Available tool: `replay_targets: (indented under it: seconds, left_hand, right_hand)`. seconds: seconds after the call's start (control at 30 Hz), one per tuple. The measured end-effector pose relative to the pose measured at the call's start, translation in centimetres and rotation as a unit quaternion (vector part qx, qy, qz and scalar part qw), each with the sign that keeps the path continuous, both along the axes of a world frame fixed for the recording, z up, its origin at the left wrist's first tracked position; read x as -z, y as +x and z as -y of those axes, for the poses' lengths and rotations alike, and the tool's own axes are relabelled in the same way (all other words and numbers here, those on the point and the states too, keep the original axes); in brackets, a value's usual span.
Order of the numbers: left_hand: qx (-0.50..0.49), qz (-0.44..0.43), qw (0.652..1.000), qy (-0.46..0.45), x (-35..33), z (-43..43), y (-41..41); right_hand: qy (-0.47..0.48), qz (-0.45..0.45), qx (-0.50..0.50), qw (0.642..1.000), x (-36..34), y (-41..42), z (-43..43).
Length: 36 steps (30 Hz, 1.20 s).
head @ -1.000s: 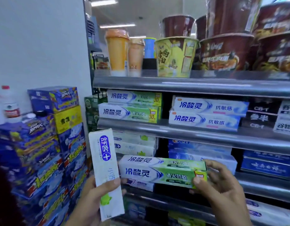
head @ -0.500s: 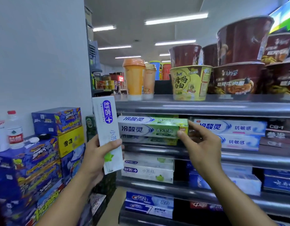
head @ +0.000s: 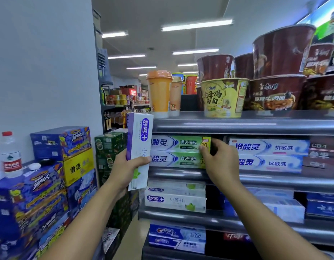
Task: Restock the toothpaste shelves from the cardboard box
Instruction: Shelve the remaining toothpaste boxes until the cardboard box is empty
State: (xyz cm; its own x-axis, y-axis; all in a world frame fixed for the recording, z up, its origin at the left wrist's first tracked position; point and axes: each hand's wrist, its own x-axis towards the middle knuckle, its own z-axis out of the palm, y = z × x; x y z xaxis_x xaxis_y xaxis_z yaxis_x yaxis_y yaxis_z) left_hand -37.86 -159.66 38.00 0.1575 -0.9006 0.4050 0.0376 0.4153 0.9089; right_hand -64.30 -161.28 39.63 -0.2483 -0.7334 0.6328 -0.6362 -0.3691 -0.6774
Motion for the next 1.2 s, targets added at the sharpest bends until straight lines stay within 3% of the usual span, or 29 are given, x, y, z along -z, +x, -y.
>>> replay_targets:
  seconds: [0.17, 0.27, 0.4, 0.5, 0.63, 0.73, 0.9, 1.1, 1.2]
  left_hand:
    - [-0.003, 0.02, 1.0, -0.003, -0.2, -0.5, 0.4]
    - [-0.011, 0.012, 0.999, -0.041, 0.5, -1.5, 0.2]
    - [0.02, -0.125, 0.991, -0.041, 2.6, -3.7, -0.7]
    - [0.096, -0.24, 0.966, -0.009, 3.8, -5.4, -2.5]
    - [0.111, -0.292, 0.95, -0.003, 5.2, -6.5, -5.1]
    - [0.123, -0.282, 0.952, -0.009, 7.0, -6.9, -6.8]
    - [0.14, -0.251, 0.957, 0.042, 10.6, -7.2, -7.6]
    - [0.041, -0.322, 0.942, 0.08, 13.6, -7.2, -3.2]
    - [0.001, -0.206, 0.97, 0.125, 13.9, -6.3, -2.0]
  right_hand:
    - [0.0, 0.007, -0.008, 1.0, -0.2, 0.3, -0.8]
    - [-0.06, -0.005, -0.011, 0.998, 0.3, 0.0, -2.1]
    - [-0.118, 0.037, -0.048, 0.991, 3.3, -0.3, -5.0]
    - [-0.046, 0.091, -0.165, 0.981, 6.3, 0.1, -7.3]
    - [0.133, 0.16, -0.312, 0.927, 8.9, 0.8, -9.0]
    - [0.215, 0.207, -0.371, 0.879, 9.9, 1.2, -9.6]
    - [0.173, 0.303, -0.343, 0.872, 11.5, 0.1, -9.3]
    - [0.169, 0.333, -0.302, 0.877, 13.1, -2.7, -7.5]
    - [0.166, 0.326, -0.26, 0.893, 13.6, -3.1, -6.0]
